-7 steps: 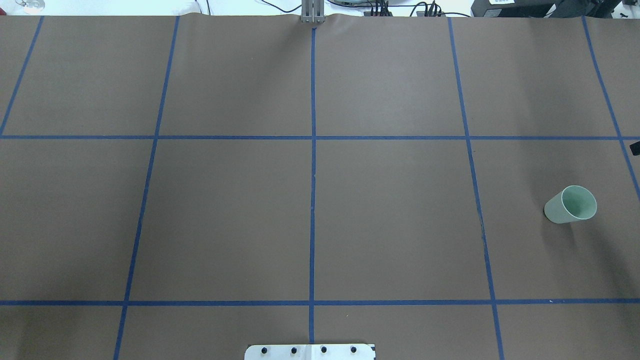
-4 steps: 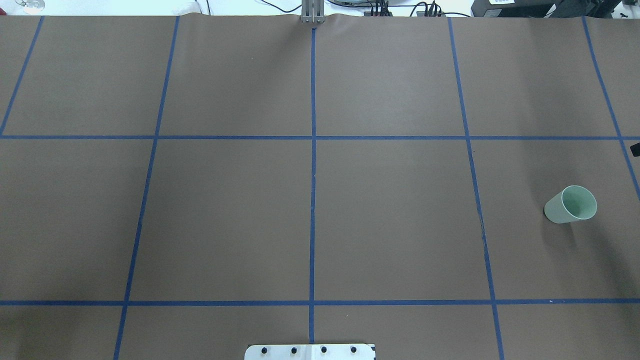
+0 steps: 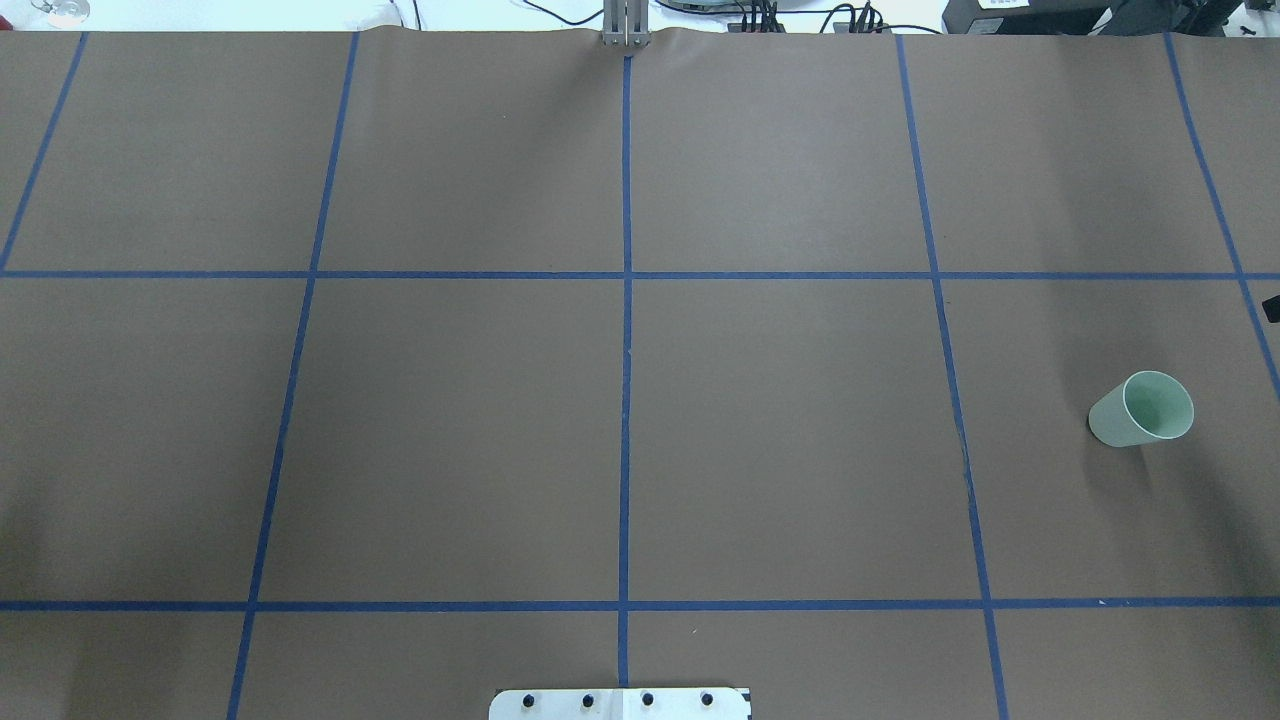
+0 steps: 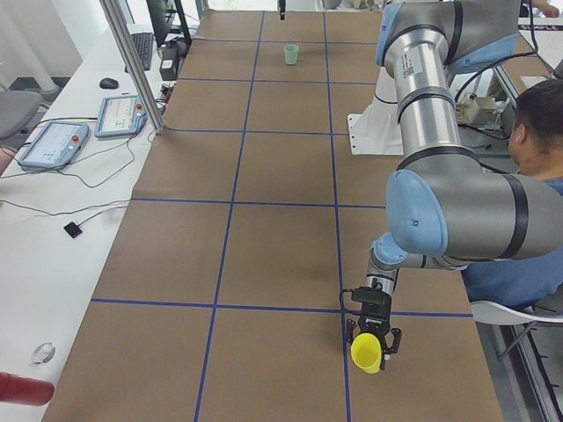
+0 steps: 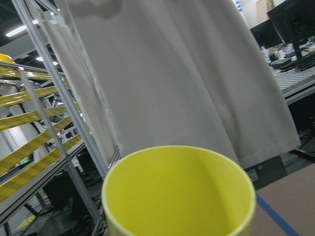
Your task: Transfer and stack yellow cup on green cup
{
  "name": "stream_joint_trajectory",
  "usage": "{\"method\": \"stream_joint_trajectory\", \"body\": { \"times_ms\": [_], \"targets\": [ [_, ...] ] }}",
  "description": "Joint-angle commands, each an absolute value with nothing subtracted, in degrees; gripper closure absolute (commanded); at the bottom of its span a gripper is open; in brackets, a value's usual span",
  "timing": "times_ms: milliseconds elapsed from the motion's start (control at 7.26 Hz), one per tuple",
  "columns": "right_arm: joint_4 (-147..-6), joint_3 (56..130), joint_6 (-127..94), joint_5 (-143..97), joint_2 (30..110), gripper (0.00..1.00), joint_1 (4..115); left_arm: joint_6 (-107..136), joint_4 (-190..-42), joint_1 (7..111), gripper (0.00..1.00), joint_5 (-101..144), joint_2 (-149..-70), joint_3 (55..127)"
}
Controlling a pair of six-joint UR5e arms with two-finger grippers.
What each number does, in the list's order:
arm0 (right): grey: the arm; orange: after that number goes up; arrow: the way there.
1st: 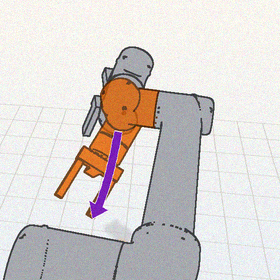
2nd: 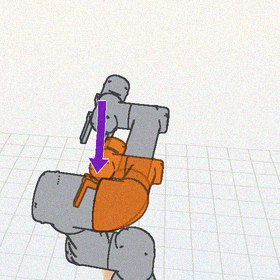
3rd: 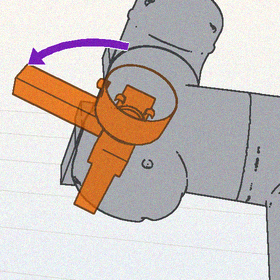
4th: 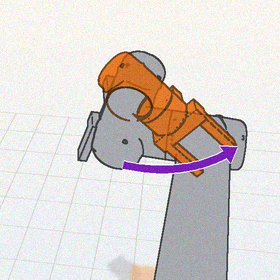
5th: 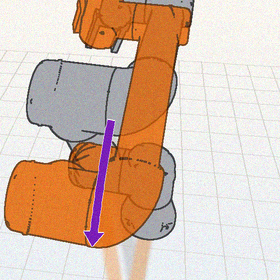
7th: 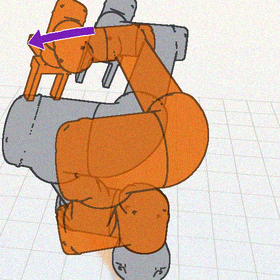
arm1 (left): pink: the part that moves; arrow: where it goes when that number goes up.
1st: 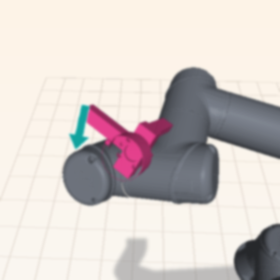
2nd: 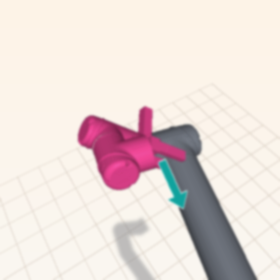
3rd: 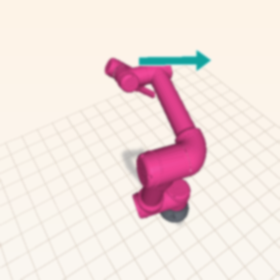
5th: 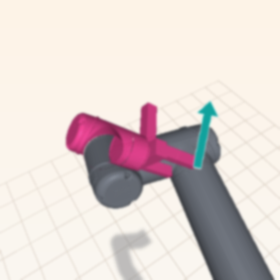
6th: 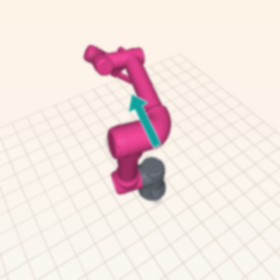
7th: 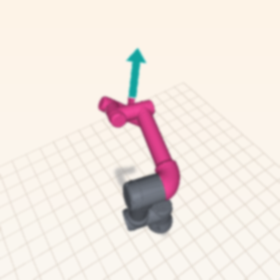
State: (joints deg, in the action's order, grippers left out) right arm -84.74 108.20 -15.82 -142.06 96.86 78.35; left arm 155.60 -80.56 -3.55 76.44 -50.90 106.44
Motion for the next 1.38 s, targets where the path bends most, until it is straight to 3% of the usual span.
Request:
{"method": "stream_joint_trajectory", "body": {
  "times_ms": [0,413,689,1240],
  "targets": [
    [-84.7,106.8,-15.8,-142.1,96.8,0.00,78.3,147.2,-80.7,0.1,1.00,65.3,-51.2,110.4],
    [-84.7,104.9,-15.8,-142.6,96.0,0.00,78.3,121.9,-80.7,20.7,1.00,51.4,-69.5,111.2],
    [-84.7,103.3,-15.9,-145.4,95.2,0.00,78.3,107.2,-83.4,25.7,1.00,48.4,-75.5,110.5],
    [-79.8,102.7,-14.8,-141.4,90.9,0.00,78.3,56.3,-133.5,28.4,1.00,44.5,-89.3,102.7]
  ]
}}
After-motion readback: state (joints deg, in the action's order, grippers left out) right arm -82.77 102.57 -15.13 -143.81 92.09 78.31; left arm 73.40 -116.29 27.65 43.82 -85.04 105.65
